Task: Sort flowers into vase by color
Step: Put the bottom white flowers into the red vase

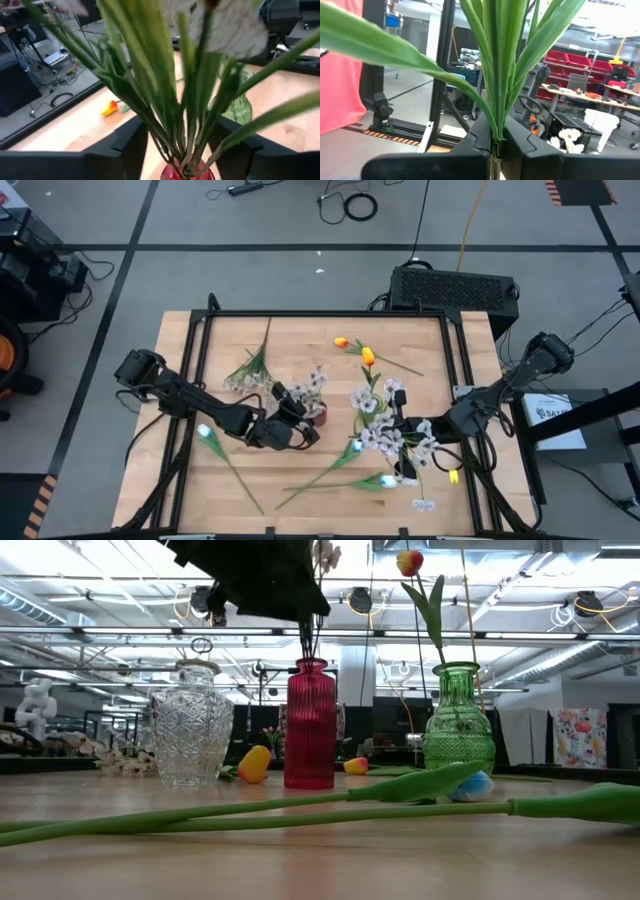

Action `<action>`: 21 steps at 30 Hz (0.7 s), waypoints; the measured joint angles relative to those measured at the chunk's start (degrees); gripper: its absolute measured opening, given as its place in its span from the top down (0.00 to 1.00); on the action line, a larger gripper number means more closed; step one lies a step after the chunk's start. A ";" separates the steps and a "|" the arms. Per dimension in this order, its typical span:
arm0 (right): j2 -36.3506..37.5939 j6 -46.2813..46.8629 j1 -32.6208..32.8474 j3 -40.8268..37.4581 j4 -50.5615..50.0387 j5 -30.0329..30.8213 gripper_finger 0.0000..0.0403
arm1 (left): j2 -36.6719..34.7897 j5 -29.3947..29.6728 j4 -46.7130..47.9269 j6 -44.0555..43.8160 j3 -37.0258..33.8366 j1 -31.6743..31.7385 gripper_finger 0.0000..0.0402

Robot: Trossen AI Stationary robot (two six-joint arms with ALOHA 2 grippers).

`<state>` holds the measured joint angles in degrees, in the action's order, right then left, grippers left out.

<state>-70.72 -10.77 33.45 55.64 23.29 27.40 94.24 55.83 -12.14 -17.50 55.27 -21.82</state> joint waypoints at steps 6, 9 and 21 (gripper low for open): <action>-0.69 1.10 -1.27 0.00 0.01 0.05 0.98 | -1.99 0.42 0.66 2.00 0.01 0.00 0.71; -1.88 1.12 -2.26 0.00 0.26 -0.06 0.98 | -2.82 0.42 0.65 3.41 0.02 0.00 0.79; -10.35 2.48 -8.45 0.00 6.91 0.08 0.98 | -3.96 -0.02 1.64 4.46 0.04 -0.34 0.91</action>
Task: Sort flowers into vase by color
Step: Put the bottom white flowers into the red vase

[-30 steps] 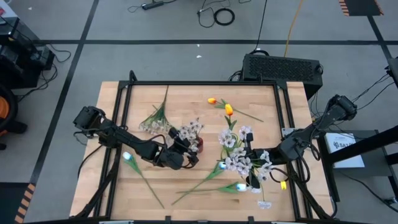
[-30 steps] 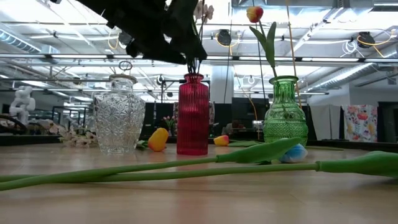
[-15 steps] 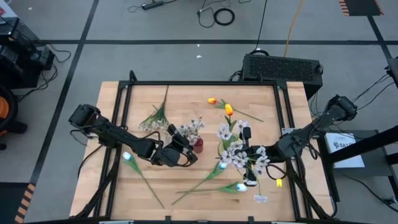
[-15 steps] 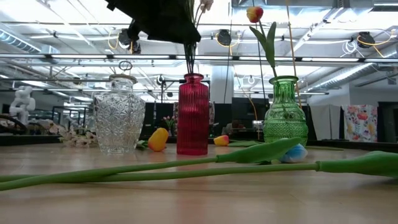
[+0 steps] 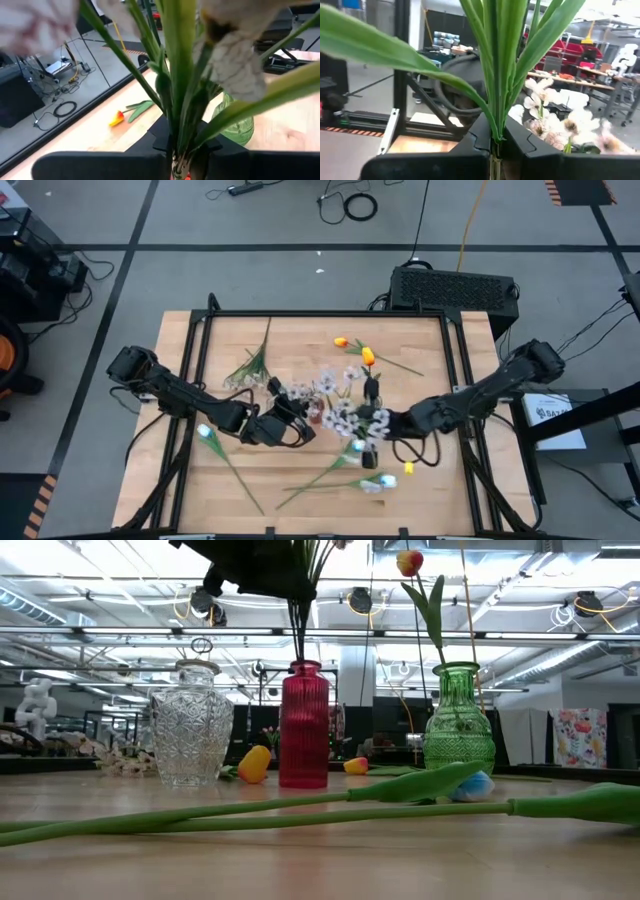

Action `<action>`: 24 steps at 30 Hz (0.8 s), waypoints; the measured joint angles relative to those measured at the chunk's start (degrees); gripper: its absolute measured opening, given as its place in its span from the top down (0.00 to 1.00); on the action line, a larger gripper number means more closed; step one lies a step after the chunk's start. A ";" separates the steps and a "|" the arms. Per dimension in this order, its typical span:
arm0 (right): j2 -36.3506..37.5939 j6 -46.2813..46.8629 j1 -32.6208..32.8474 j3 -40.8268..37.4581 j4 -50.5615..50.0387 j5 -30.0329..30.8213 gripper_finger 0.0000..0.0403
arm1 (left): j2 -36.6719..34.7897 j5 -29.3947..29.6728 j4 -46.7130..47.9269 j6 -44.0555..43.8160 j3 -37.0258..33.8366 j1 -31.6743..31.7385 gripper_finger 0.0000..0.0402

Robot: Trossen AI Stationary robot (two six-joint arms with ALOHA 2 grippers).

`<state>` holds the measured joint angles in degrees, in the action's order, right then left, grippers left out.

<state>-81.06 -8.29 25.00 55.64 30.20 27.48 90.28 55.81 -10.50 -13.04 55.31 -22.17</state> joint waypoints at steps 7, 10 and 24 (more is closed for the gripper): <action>-4.10 -2.73 -0.93 -5.71 16.49 2.49 0.98 | 0.00 -0.02 0.52 -1.52 0.00 -0.39 0.92; -4.15 -4.94 -0.95 -11.57 26.78 3.93 0.98 | 0.00 -0.02 0.90 -2.99 0.00 -0.36 0.92; -7.52 -4.13 -4.75 -20.94 43.73 -2.04 0.98 | 0.01 0.70 0.60 -5.10 -0.48 -0.36 0.92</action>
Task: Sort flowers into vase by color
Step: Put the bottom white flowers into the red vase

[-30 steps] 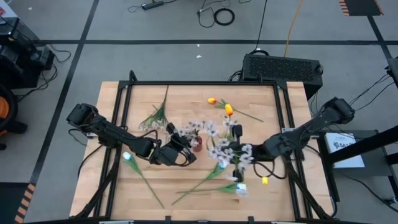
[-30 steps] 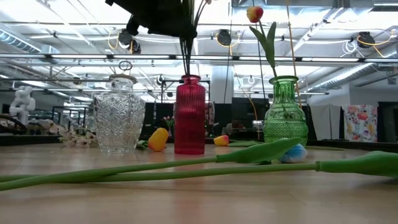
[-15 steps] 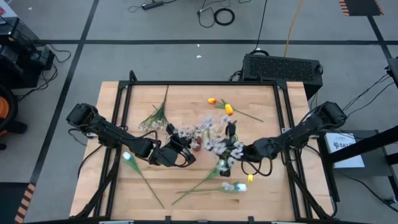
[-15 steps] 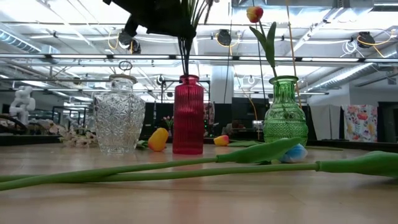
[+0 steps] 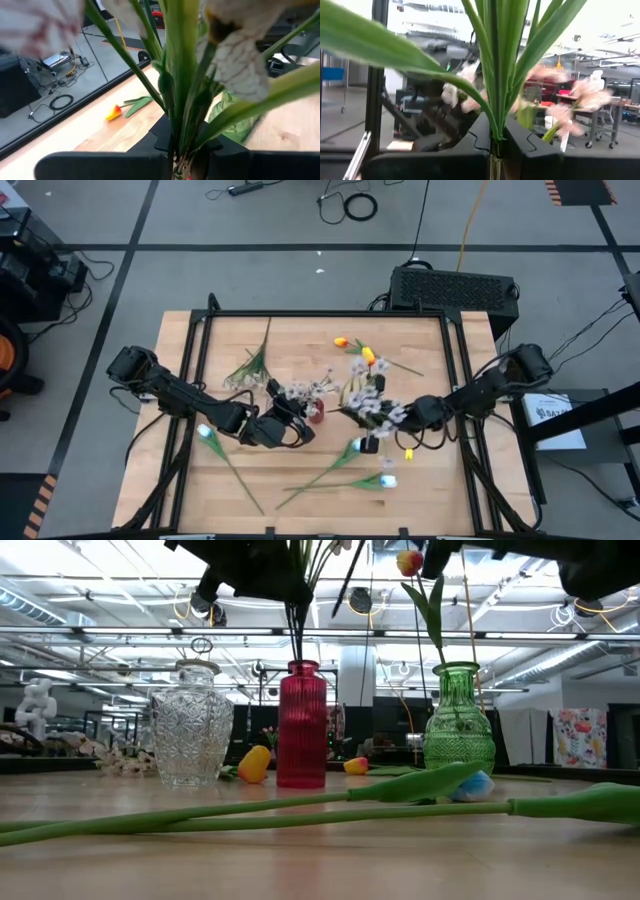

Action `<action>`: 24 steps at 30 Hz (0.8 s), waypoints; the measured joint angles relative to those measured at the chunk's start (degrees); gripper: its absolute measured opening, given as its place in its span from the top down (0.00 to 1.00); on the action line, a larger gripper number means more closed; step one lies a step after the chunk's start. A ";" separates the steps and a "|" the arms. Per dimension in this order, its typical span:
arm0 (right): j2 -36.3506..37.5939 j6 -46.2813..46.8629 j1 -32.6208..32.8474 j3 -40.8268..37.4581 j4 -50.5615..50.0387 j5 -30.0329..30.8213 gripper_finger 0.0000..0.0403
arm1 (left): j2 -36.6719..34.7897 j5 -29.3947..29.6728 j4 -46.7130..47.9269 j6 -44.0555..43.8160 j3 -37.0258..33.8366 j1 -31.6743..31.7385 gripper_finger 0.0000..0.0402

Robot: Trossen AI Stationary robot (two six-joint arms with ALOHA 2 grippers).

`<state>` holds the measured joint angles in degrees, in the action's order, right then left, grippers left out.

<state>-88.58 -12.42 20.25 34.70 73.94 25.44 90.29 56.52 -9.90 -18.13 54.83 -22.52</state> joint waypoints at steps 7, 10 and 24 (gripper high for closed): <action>-6.91 -3.93 -0.52 4.58 1.79 2.57 0.98 | -0.01 0.73 0.03 -1.38 0.00 0.04 0.92; -8.50 -5.03 -1.17 5.23 2.22 3.31 0.98 | -0.01 0.81 0.19 -2.58 0.00 0.04 0.92; -12.93 -4.75 -3.80 5.23 5.24 3.16 0.98 | 0.01 2.49 0.17 -5.46 -0.02 0.04 0.92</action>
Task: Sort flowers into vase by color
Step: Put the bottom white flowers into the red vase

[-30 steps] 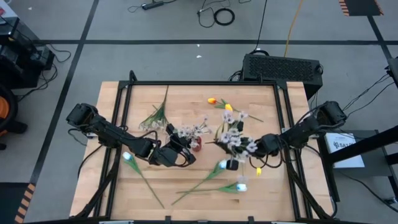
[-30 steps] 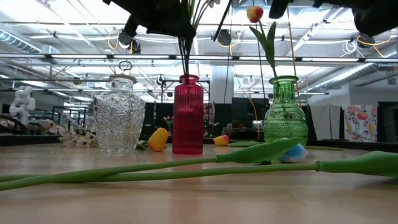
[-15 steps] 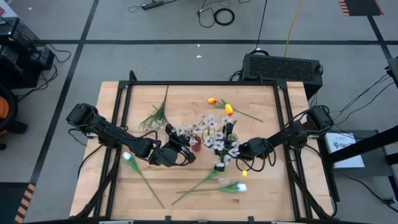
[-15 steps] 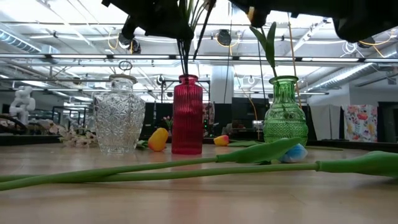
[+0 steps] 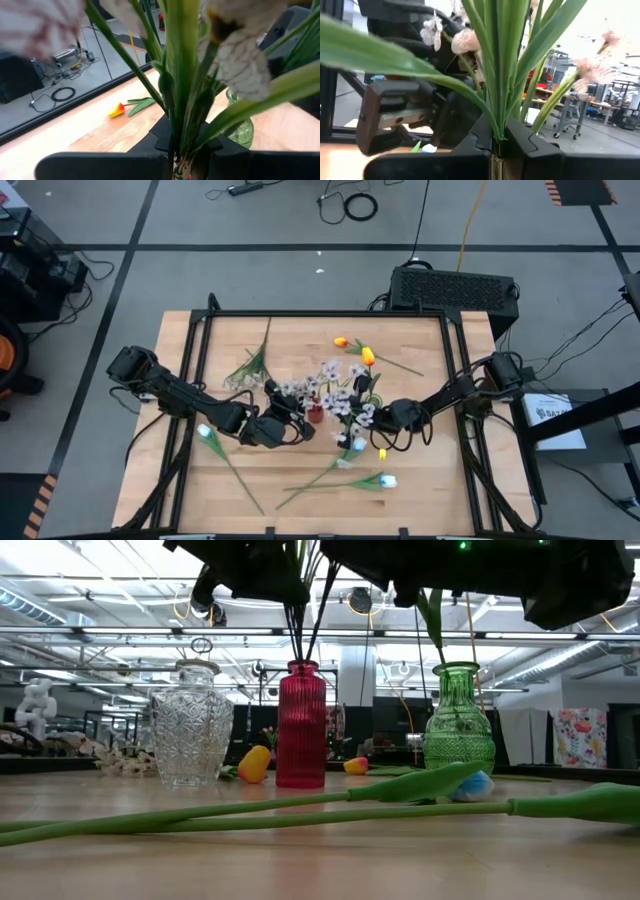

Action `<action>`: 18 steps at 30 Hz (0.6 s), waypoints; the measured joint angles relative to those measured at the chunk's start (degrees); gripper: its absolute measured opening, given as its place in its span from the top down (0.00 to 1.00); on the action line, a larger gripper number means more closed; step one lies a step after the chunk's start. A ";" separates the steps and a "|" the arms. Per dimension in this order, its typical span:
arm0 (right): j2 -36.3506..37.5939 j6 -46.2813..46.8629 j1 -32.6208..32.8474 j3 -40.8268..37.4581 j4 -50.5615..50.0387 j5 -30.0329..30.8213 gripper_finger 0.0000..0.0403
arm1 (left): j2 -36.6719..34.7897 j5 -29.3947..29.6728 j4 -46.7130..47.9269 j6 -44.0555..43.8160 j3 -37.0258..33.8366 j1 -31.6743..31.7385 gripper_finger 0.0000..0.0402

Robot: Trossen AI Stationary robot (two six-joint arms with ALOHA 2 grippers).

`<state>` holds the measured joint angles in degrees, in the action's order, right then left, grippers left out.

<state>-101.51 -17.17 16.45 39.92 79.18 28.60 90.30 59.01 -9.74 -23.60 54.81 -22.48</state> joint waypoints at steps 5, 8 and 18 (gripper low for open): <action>0.00 2.15 -1.04 0.00 -2.00 -0.44 0.98 | 0.00 0.21 0.02 -0.02 0.00 0.00 0.92; 0.00 3.87 -1.43 0.00 -3.58 -0.46 0.98 | 0.00 0.56 0.02 -0.06 0.00 0.00 0.92; 0.02 6.53 -2.65 0.00 -8.45 -0.59 0.95 | 0.00 0.56 0.01 -0.69 -0.02 0.00 0.92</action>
<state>-101.49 -10.64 13.80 39.92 70.73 28.01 90.30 59.57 -9.73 -24.29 54.78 -22.48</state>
